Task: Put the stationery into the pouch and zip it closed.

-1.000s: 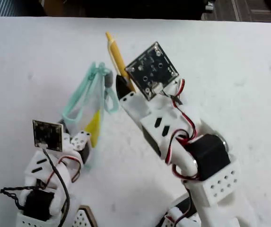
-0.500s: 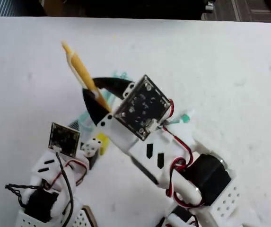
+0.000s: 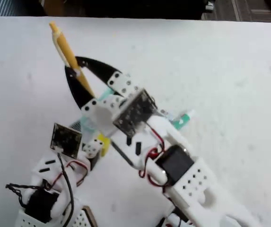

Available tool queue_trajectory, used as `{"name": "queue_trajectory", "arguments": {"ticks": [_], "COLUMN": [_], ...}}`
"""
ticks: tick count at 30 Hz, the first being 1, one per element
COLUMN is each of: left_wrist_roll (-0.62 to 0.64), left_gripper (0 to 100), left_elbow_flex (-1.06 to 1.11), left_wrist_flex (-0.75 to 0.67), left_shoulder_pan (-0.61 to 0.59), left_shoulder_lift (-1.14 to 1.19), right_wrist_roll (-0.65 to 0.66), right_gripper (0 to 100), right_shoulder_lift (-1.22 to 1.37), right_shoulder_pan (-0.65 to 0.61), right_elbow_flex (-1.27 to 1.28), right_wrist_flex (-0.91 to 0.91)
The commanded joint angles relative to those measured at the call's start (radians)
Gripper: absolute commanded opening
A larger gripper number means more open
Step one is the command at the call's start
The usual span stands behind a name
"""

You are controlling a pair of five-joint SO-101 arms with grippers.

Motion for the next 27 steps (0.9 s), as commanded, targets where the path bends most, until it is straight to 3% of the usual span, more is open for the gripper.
{"name": "queue_trajectory", "arguments": {"ticks": [1, 11, 27], "left_wrist_roll": [-0.006, -0.006, -0.002], "left_gripper": [20, 20, 20], "left_elbow_flex": [-0.003, -0.003, -0.003], "left_wrist_flex": [0.009, 0.006, 0.008], "left_shoulder_pan": [0.015, 0.015, 0.015], "left_shoulder_lift": [0.001, 0.001, 0.001], "right_wrist_roll": [0.003, 0.003, 0.002], "right_gripper": [1.6, 1.6, 1.6], "right_shoulder_lift": [-0.077, -0.282, -0.305], "right_shoulder_pan": [-0.004, -0.008, -0.004], "right_elbow_flex": [0.074, 0.186, 0.227], "right_wrist_flex": [-0.042, -0.044, -0.002]}}
